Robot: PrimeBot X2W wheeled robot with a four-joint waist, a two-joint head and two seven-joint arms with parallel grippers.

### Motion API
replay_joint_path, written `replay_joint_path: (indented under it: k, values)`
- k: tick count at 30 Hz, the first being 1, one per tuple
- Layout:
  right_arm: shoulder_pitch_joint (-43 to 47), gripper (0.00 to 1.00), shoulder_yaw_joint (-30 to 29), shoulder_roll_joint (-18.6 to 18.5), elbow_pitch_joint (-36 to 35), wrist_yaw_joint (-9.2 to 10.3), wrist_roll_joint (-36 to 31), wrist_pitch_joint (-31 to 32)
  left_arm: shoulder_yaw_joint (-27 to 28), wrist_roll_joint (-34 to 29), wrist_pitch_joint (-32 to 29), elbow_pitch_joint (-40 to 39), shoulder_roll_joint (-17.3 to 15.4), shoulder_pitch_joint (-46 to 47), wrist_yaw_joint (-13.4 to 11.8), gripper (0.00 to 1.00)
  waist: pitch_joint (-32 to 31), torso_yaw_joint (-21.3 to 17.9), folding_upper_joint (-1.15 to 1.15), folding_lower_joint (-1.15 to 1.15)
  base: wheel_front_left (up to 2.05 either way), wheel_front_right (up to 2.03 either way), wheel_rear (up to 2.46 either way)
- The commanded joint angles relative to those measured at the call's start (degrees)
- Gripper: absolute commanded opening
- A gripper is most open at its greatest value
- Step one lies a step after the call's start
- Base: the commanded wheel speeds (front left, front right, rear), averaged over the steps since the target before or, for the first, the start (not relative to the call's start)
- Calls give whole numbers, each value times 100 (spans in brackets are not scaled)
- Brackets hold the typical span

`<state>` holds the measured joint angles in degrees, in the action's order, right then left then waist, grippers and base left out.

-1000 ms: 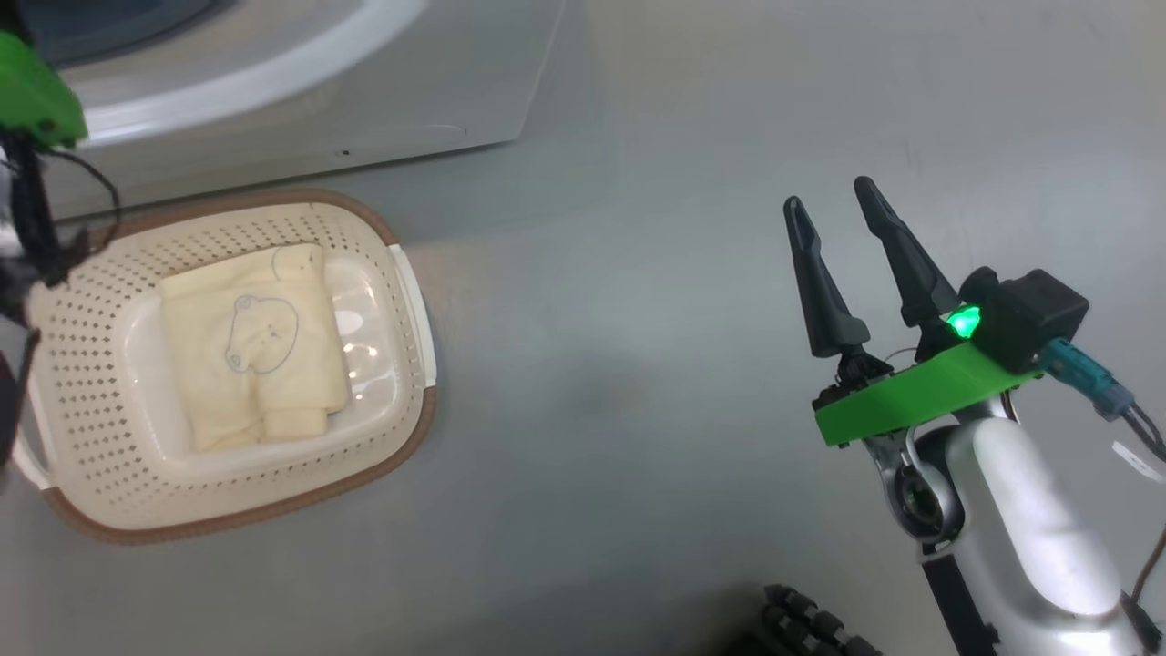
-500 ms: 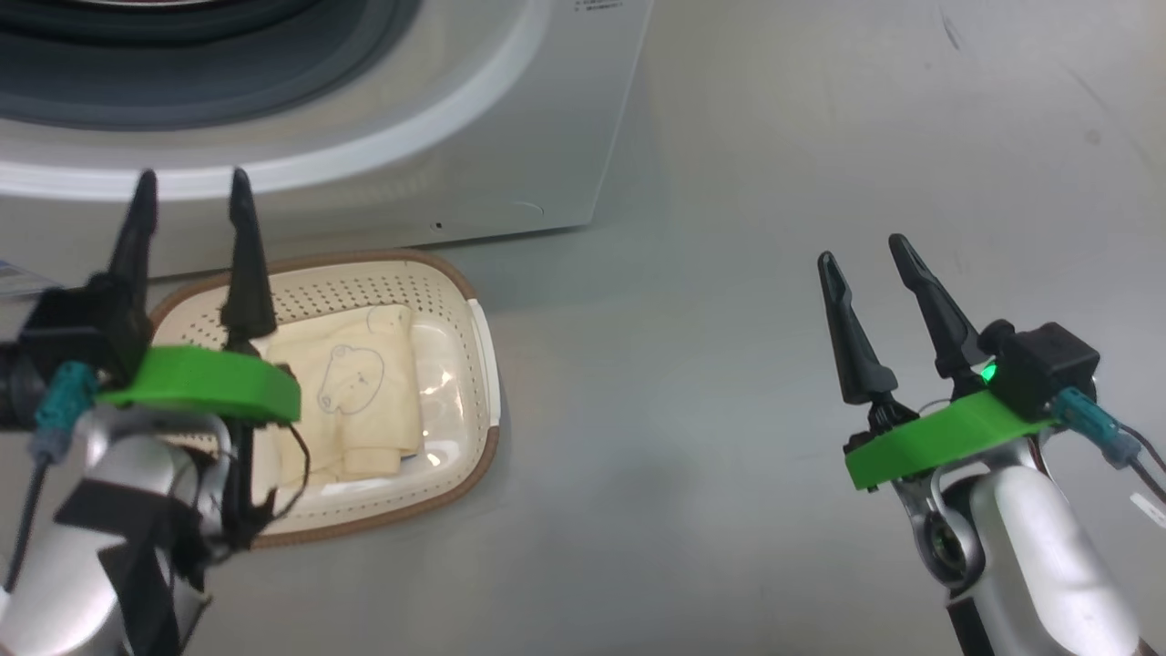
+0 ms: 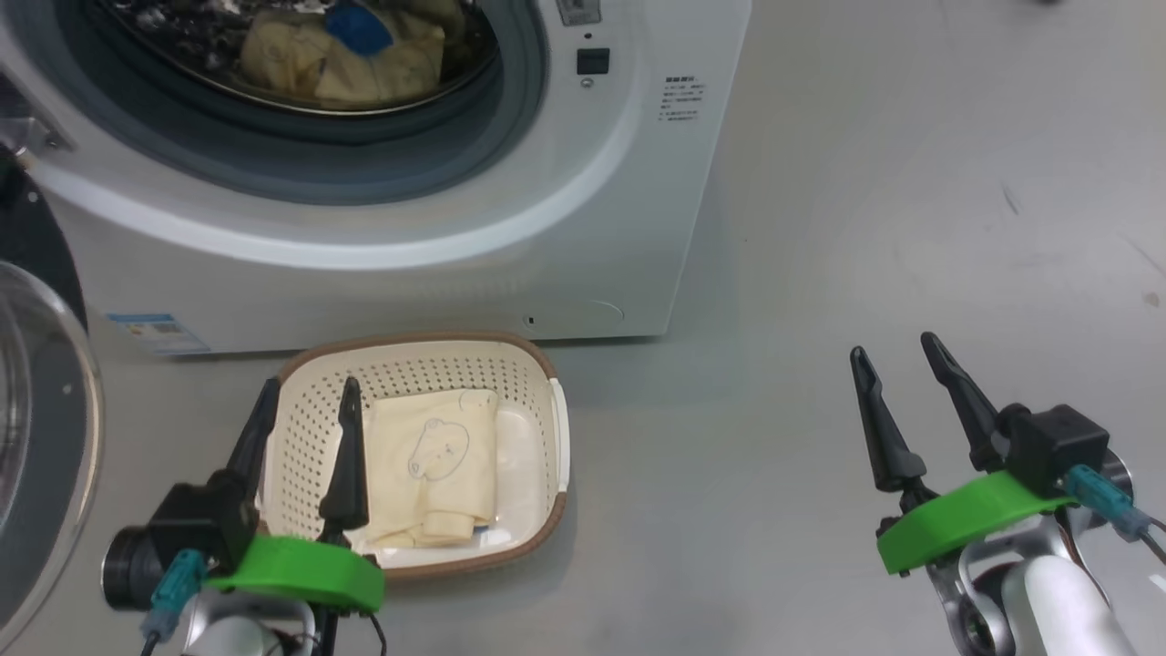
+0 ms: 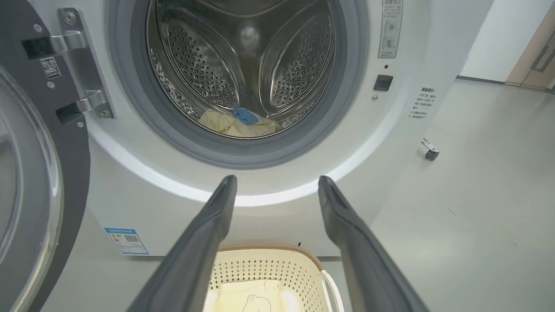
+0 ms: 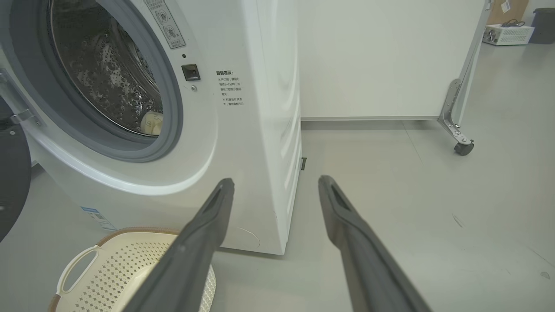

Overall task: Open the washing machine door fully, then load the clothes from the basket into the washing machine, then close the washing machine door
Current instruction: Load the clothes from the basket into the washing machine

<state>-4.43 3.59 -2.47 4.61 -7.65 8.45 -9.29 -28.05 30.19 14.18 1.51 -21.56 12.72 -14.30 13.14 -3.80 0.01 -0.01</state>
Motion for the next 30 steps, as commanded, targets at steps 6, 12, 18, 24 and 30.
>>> replay_joint_path:
  k: [6,12,18,24,30]
  values:
    - [378,100,-18,-41,-482,16,-152,235,183,-199,79,-103,-25,-393,-1324,100,-712,307,-1,1,0,0,0]
    - [722,100,-57,-41,-752,16,-148,406,188,-220,81,-111,19,-719,-1304,100,-1005,328,-1,1,0,0,0]
    - [942,100,-59,-41,-980,16,-145,516,199,-216,81,-115,24,-884,-1318,100,-1153,329,-1,1,0,0,0]
    - [1025,100,-82,-41,-1082,16,-152,572,191,-218,81,-119,31,-950,-1314,100,-1214,359,-1,1,0,0,0]
    - [1079,100,-65,-41,-1137,16,-142,606,198,-207,81,-81,60,-971,-1298,100,-1249,365,-1,1,0,0,0]
